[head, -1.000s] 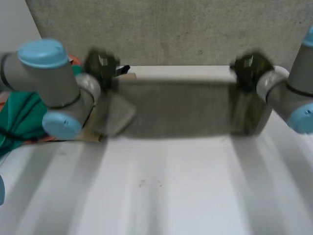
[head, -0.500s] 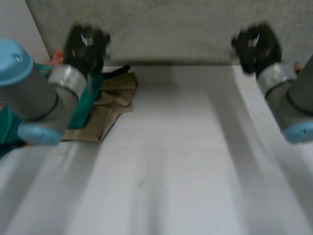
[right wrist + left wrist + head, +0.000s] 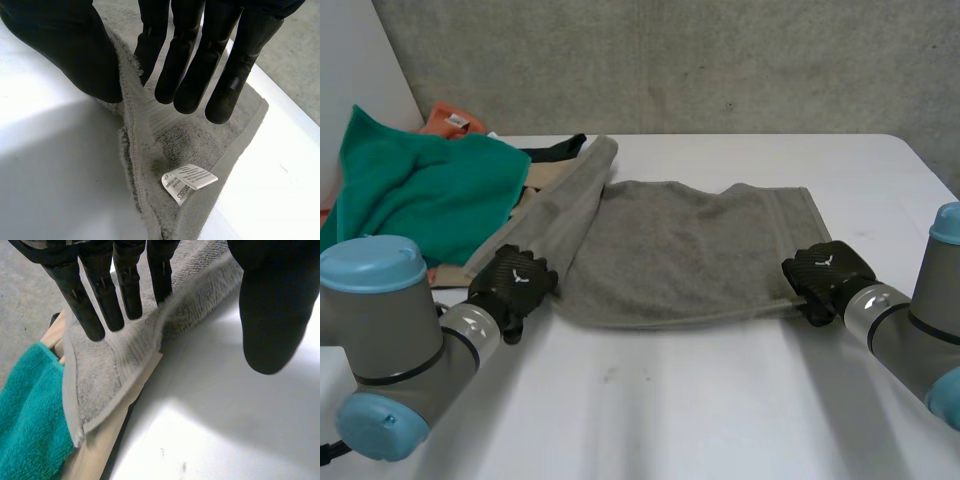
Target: Fold the laundry.
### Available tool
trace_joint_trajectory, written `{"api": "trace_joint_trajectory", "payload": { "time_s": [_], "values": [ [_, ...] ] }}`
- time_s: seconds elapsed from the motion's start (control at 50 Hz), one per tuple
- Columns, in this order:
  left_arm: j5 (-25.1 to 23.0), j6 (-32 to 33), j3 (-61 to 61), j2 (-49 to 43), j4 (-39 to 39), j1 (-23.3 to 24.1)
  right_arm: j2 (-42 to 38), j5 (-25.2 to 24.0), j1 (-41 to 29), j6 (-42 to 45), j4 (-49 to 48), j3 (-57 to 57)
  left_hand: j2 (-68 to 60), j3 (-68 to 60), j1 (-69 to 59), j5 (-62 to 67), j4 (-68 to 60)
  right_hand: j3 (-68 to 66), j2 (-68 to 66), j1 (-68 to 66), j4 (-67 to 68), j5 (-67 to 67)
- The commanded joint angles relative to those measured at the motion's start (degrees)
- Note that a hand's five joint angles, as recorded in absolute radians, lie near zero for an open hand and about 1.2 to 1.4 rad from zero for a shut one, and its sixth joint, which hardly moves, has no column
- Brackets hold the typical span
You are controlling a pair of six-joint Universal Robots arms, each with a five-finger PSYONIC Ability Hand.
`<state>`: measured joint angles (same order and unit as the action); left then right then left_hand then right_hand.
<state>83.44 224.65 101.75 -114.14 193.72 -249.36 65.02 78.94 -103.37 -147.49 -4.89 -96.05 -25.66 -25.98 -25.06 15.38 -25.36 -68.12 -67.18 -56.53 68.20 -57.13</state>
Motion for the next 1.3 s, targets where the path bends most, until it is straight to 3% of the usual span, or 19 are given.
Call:
{"api": "trace_joint_trajectory", "payload": {
  "time_s": [0.02, 0.16, 0.32, 0.4, 0.62, 0.82, 1.02, 1.14, 1.22, 1.3],
  "values": [
    [-0.38, -5.44, 1.34, 3.74, 4.28, -3.06, 0.8, -1.15, 2.2, -6.91, -0.65, 0.25, 0.31, 0.63, -0.29, -0.03, 0.01, -11.88, -12.82, -23.47, 11.8, -12.87],
    [-3.37, -7.3, 3.98, 5.68, 9.3, -8.77, 1.16, -5.02, 4.76, -10.97, -0.83, 0.17, -0.36, -0.04, -0.96, 0.65, -0.66, -11.88, -12.82, -23.47, 11.8, -12.87],
    [-17.41, -7.47, 3.81, 4.9, 9.58, -15.98, 1.07, -5.2, 4.85, -10.97, -0.3, 0.08, -1.21, -0.89, -1.8, 1.49, -1.5, -11.88, -12.82, -23.47, 11.8, -12.87],
    [-20.16, -7.3, 3.72, 3.76, 8.7, -17.21, 1.07, -5.29, 4.85, -10.97, -0.39, -0.01, -1.71, -1.39, -2.31, 1.99, -2.01, -11.88, -12.82, -23.47, 11.8, -12.87],
    [-20.16, -6.59, 1.09, -2.39, 8.78, -17.39, 1.07, -5.29, 4.93, -10.97, -0.3, -0.01, -3.39, -3.07, -3.99, 3.67, -3.69, -11.88, -12.82, -23.47, 11.8, -12.87],
    [-20.07, -7.12, -3.14, -5.04, 8.61, -16.6, 0.98, -5.29, 4.93, -10.97, -0.3, -0.36, -13.48, -13.16, -14.07, 13.76, -13.77, -11.88, -12.82, -23.47, 11.8, -12.87],
    [-19.99, -7.38, -5.42, -7.06, 8.34, -16.34, 0.98, -5.38, 5.11, -10.97, -0.3, -0.8, -34.5, -34.18, -35.1, 34.78, -34.8, -11.88, -12.82, -23.47, 11.8, -12.87],
    [-19.81, -7.21, -6.57, -7.67, 7.12, -16.34, 0.98, -5.29, 5.11, -10.36, -0.3, -0.45, -54.33, -54.01, -54.93, 54.61, -54.63, -11.88, -12.82, -23.47, 11.8, -12.87],
    [-18.5, -7.03, -6.22, -5.05, 4.04, -15.99, 1.25, -4.76, 5.2, -9.48, 0.4, 0.95, -54.34, -54.02, -54.94, 54.62, -54.64, -11.88, -12.82, -23.47, 11.8, -12.87],
    [-15.86, -7.38, -4.03, 6.1, -3.68, -14.67, 4.66, -4.85, 5.2, -4.13, 6.54, 2.97, -54.34, -54.02, -54.94, 54.62, -54.64, -11.88, -12.82, -23.47, 11.8, -12.87]
  ]
}}
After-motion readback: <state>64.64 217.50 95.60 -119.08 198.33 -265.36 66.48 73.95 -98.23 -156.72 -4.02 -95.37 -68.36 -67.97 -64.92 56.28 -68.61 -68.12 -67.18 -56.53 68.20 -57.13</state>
